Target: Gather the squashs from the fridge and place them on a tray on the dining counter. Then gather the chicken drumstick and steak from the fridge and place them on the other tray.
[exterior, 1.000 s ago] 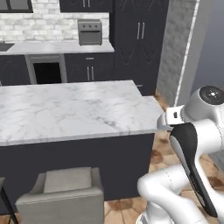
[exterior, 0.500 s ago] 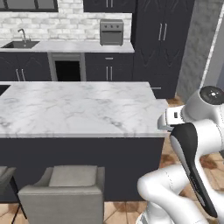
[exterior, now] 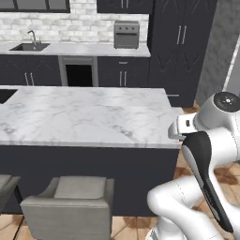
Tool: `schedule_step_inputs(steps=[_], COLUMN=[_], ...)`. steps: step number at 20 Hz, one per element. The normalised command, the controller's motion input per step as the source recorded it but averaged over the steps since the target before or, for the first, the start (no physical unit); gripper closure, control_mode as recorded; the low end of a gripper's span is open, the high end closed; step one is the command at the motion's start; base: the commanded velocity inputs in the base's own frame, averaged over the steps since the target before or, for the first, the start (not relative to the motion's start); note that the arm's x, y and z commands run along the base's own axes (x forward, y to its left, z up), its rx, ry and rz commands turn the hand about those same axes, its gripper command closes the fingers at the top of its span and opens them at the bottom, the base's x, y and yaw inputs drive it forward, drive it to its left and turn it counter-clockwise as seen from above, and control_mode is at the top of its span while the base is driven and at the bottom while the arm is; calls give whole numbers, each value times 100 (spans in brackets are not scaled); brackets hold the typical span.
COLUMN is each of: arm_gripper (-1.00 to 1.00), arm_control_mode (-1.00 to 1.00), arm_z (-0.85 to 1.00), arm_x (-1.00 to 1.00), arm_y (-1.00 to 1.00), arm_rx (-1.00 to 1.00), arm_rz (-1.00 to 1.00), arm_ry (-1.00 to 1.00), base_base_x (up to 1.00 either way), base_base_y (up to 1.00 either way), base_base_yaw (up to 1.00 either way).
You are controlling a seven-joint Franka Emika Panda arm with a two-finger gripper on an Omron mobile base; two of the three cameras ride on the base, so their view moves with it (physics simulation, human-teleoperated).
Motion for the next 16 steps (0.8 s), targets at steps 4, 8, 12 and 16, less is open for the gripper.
schedule_step_inputs(steps=[4,8,12,16], arm_gripper=[100,100,100,100], arm_control_mode=[100,100,100,100], arm_z=[0,0,0,0], arm_x=[0,0,0,0], arm_y=[0,0,0,0], arm_rx=[0,0,0,0], arm_rz=[0,0,0,0], arm_ry=[0,0,0,0], base_base_x=[-64,-78,-51,-24], base_base_y=[73,78,100,100], base_base_yaw=[8,15,9,2])
